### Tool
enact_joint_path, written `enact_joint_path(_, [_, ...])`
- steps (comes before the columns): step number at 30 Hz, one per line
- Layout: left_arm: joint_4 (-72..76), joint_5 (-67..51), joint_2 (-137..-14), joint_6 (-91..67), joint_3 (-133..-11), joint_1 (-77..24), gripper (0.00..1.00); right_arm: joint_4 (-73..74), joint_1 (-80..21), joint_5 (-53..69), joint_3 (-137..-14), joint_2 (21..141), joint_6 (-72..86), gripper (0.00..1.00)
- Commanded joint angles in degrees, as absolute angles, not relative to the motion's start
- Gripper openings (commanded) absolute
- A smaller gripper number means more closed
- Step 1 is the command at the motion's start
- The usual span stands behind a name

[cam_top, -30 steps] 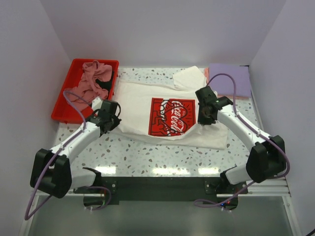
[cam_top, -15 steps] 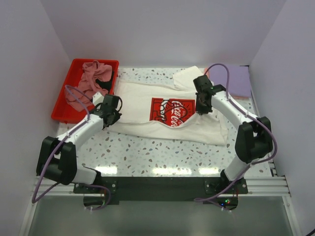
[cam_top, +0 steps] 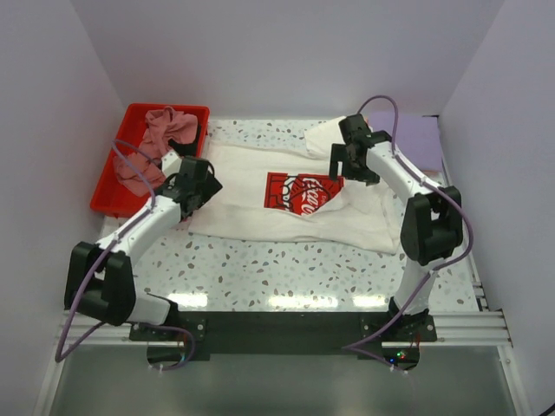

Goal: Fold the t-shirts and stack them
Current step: Fold the tshirt

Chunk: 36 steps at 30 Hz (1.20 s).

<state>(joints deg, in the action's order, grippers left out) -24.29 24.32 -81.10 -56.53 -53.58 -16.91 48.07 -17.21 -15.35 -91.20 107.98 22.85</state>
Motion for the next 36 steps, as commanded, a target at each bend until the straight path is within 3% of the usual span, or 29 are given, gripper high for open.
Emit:
enact_joint_path(1, [-19.78, 23.03, -74.98, -53.44, -55.9, -17.75, 1.0, 48.87, -17.14, -13.9, -92.12, 102.49, 21.71, 0.99])
enact_joint_path(10, [-14.51, 19.0, -72.25, -49.4, -53.45, -25.75, 1.0, 37.37, -17.14, 2.1, -70.59, 89.05, 21.79, 0.99])
enact_joint_path(14, [-9.07, 12.4, -75.92, -48.6, -49.75, -26.45, 1.0, 32.44, -17.14, 5.54, -65.66, 89.47, 21.97, 0.99])
enact_joint_path(26, [-9.93, 14.06, -90.43, -47.29, -49.83, -26.54, 1.0, 26.63, -17.14, 2.11, -72.15, 103.0, 21.45, 0.99])
enact_joint_path(36, [-12.3, 17.49, -91.58, -47.55, -49.13, -26.46, 1.0, 20.92, -17.05, 4.65, -76.9, 108.98, 25.39, 0.99])
